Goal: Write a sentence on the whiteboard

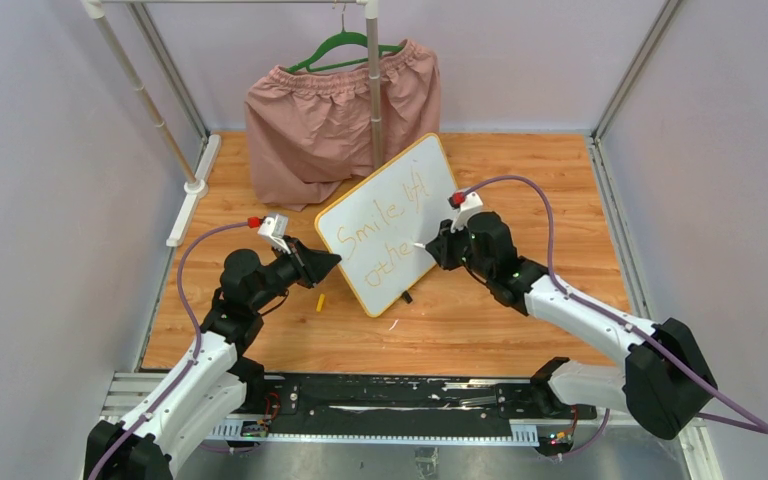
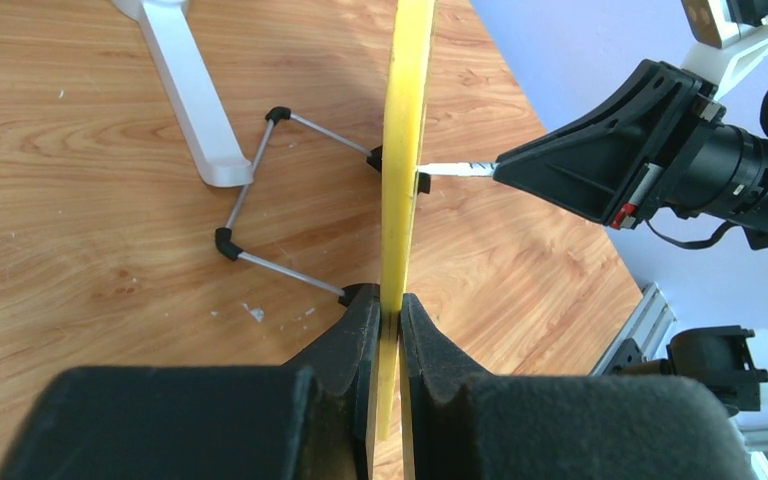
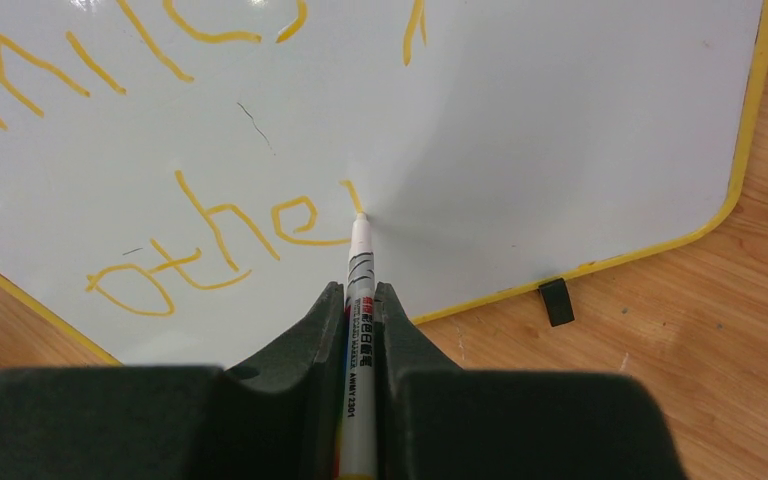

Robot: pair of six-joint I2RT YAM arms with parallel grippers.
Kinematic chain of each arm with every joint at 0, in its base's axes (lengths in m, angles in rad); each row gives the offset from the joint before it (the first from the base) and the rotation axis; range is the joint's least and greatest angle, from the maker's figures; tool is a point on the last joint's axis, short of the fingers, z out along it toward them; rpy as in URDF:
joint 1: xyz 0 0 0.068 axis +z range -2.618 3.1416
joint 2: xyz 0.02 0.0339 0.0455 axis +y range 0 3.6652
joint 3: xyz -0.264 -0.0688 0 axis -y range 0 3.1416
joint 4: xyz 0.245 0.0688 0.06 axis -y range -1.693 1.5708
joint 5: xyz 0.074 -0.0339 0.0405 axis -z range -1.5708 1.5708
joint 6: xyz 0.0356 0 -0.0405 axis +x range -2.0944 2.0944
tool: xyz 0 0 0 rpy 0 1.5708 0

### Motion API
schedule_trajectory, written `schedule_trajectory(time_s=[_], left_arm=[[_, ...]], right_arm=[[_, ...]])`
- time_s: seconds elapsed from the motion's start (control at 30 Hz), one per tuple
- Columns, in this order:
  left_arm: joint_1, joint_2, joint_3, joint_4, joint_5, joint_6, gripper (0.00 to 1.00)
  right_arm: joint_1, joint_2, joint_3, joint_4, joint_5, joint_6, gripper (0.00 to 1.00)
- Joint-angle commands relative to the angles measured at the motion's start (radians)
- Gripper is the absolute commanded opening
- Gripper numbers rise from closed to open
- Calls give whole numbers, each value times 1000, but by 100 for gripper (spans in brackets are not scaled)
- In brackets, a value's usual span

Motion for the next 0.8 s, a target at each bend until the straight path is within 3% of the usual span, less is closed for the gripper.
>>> schedule_trajectory(time_s=[0.0,0.53,0.77], left_arm=[[-6,-16,-6,61,22,-10,0],[-6,-21,-8,61,24,-10,0],[-6,-23,-7,61,24,-10,0]], right_arm=[[-13,8,46,21,18,-2,0],[-60,14,63,5,23,-6,0],[-60,-67,42,8,21,-11,0]])
